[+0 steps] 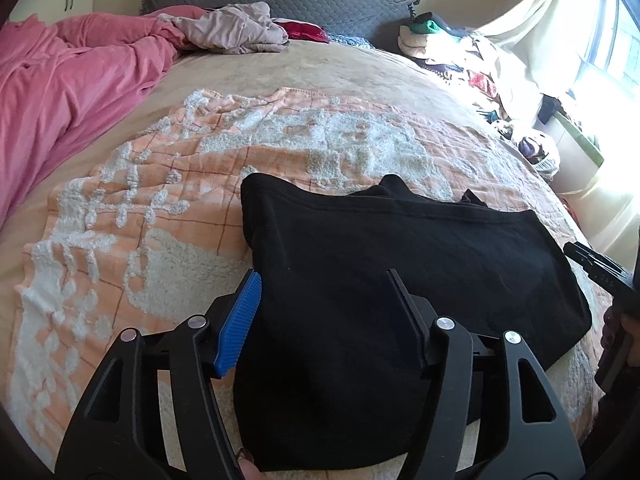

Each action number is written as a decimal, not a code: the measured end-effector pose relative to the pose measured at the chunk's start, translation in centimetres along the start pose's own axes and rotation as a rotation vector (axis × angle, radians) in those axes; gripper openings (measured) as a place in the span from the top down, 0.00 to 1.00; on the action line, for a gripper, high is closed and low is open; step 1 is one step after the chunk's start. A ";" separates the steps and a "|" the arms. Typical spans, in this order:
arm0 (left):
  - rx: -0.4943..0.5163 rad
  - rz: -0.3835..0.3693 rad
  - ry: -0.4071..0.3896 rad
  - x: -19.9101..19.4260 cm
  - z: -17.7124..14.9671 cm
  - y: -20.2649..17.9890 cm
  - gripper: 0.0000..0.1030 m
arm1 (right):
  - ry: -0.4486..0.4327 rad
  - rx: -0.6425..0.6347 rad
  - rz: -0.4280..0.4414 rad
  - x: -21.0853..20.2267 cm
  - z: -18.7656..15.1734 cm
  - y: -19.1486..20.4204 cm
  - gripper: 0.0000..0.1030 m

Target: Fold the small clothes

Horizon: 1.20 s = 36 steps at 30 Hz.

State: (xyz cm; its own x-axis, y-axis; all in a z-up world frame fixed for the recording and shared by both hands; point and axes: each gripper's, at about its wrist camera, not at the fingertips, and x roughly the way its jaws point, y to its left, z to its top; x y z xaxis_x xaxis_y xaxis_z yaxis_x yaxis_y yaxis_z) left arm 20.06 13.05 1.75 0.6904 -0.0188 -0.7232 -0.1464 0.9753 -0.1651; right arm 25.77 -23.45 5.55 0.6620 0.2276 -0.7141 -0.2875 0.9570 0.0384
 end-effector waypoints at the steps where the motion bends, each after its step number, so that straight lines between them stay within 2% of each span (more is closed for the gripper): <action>1: 0.006 -0.004 0.005 -0.1 -0.2 -0.2 0.45 | -0.001 -0.008 0.015 -0.3 -0.1 0.4 0.53; 4: 0.030 0.004 0.012 -0.2 -0.4 -0.8 0.42 | -0.001 -0.039 0.039 -1.0 -0.6 1.9 0.47; 12: 0.051 -0.005 0.064 0.4 -1.8 -1.5 0.40 | 0.033 -0.111 0.095 -1.6 -2.3 5.1 0.42; 17: 0.071 0.009 0.111 1.1 -3.3 -2.0 0.40 | 0.104 -0.112 0.075 -0.8 -3.5 5.1 0.41; 20: 0.078 0.024 0.110 1.0 -3.9 -2.2 0.37 | 0.170 -0.090 0.075 0.2 -4.6 4.7 0.34; 24: 0.071 0.027 0.109 0.7 -4.6 -2.1 0.37 | 0.167 -0.048 0.083 -0.4 -5.2 4.2 0.34; 36: 0.068 0.029 0.102 -0.3 -6.1 -2.1 0.35 | 0.149 -0.032 0.048 -2.1 -7.0 4.2 0.32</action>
State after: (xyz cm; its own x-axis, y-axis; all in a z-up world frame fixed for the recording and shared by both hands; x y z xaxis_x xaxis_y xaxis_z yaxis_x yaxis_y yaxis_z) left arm 15.80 9.68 -1.78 0.6107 -0.0095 -0.7918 -0.1143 0.9884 -0.1000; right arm 18.35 -21.20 2.34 0.5377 0.2412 -0.8079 -0.3400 0.9389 0.0540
